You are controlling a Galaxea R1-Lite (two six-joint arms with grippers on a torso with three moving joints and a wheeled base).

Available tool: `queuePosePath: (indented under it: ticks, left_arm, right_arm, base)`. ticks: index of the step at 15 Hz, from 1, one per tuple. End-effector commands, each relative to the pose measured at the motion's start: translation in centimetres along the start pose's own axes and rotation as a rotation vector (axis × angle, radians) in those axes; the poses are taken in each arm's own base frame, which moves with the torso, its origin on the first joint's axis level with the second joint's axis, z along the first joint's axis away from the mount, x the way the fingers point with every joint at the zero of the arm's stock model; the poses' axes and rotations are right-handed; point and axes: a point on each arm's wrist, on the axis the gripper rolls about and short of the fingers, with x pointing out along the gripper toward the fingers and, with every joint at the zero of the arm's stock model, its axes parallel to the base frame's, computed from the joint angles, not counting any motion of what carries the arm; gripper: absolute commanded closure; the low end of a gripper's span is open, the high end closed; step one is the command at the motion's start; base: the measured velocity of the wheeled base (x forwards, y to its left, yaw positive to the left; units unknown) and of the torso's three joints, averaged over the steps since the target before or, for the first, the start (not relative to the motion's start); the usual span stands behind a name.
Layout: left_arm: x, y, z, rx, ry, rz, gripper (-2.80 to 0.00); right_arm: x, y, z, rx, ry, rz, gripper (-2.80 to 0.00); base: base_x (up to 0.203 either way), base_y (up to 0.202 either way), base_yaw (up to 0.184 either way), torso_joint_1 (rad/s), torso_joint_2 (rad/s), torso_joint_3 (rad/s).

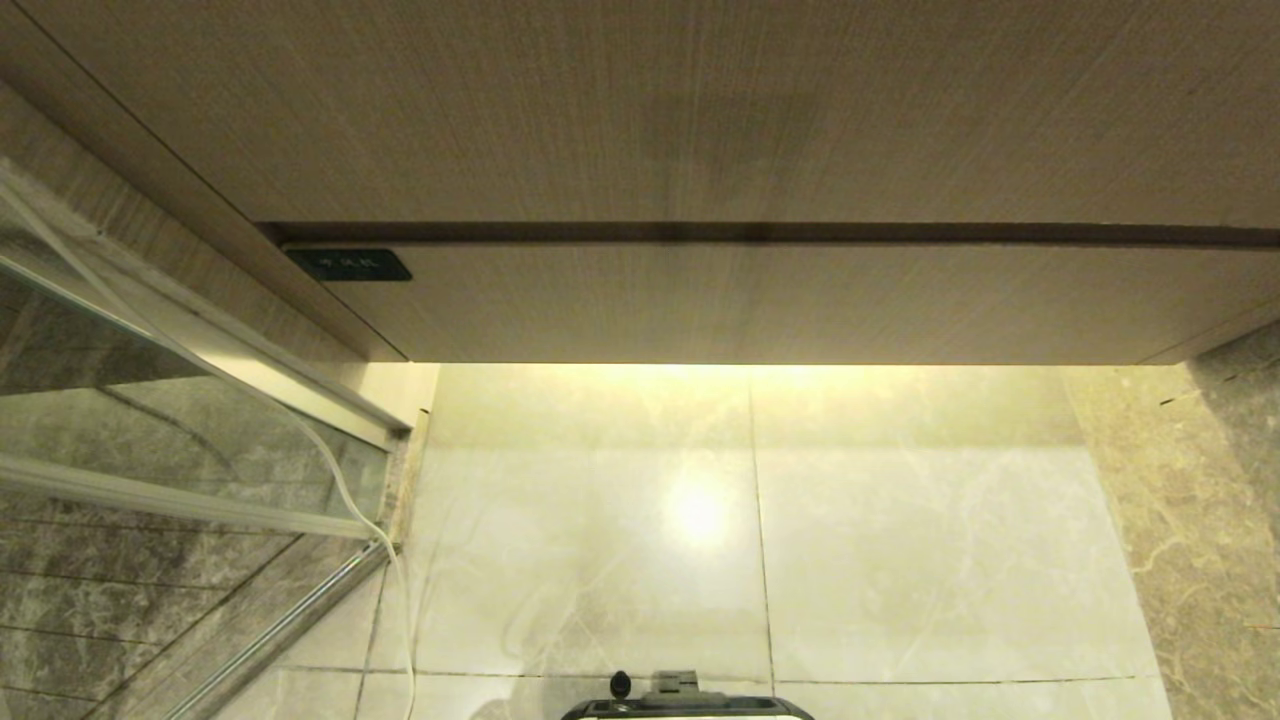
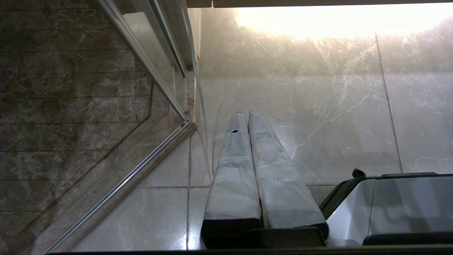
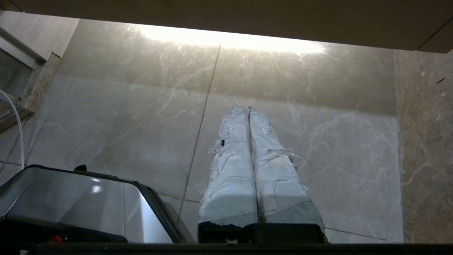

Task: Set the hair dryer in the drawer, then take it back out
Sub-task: Pull open the drawer

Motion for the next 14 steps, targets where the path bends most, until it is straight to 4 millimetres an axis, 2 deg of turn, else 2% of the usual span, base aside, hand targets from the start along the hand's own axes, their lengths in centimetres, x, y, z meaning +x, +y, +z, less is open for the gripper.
queuePosePath:
  ticks: [1,5,6,7,8,10,12,13,14]
  left_arm:
    - [0.0,0.0,0.0,0.0,0.001,-0.001,0.0]
    - [0.0,0.0,0.0,0.0,0.0,0.0,0.0]
    - [0.0,0.0,0.0,-0.001,0.0,0.0,0.0]
    - [0.0,0.0,0.0,-0.001,0.001,-0.001,0.0]
    - [0.0,0.0,0.0,-0.002,0.001,-0.002,0.0]
    - [0.0,0.0,0.0,-0.001,0.001,-0.001,0.0]
    - [0.0,0.0,0.0,-0.002,0.001,-0.001,0.0]
    - [0.0,0.0,0.0,-0.002,0.001,-0.002,0.0]
    - [0.0,0.0,0.0,-0.002,0.001,0.001,0.0]
  right_arm:
    - [-0.1,0.1,-1.1,-0.007,-0.004,0.0,0.0]
    - [-0.1,0.1,-0.9,-0.034,-0.023,-0.001,0.0]
    - [-0.3,0.0,-0.2,-0.036,-0.052,0.004,0.0]
    - [-0.8,-0.1,1.5,-0.035,-0.1,0.006,0.0]
    - [-1.8,-0.2,4.1,-0.036,-0.169,0.013,0.0]
    - [-5.2,-0.4,10.9,-0.036,-0.309,0.037,0.0]
    - [-8.1,-0.8,18.4,-0.012,-0.32,0.074,0.0]
    - [-8.7,-1.0,21.8,0.005,-0.287,0.101,0.0]
    - [-7.7,-1.2,25.3,0.027,-0.195,0.146,0.0]
  base:
    - [0.0,0.0,0.0,0.0,0.0,0.0]
    - [0.0,0.0,0.0,0.0,0.0,0.0]
    - [0.0,0.0,0.0,0.0,0.0,0.0]
    - [0.0,0.0,0.0,0.0,0.0,0.0]
    - [0.0,0.0,0.0,0.0,0.0,0.0]
    - [0.0,0.0,0.0,0.0,0.0,0.0]
    - [0.0,0.0,0.0,0.0,0.0,0.0]
    - [0.0,0.0,0.0,0.0,0.0,0.0]
    - [0.0,0.0,0.0,0.0,0.0,0.0]
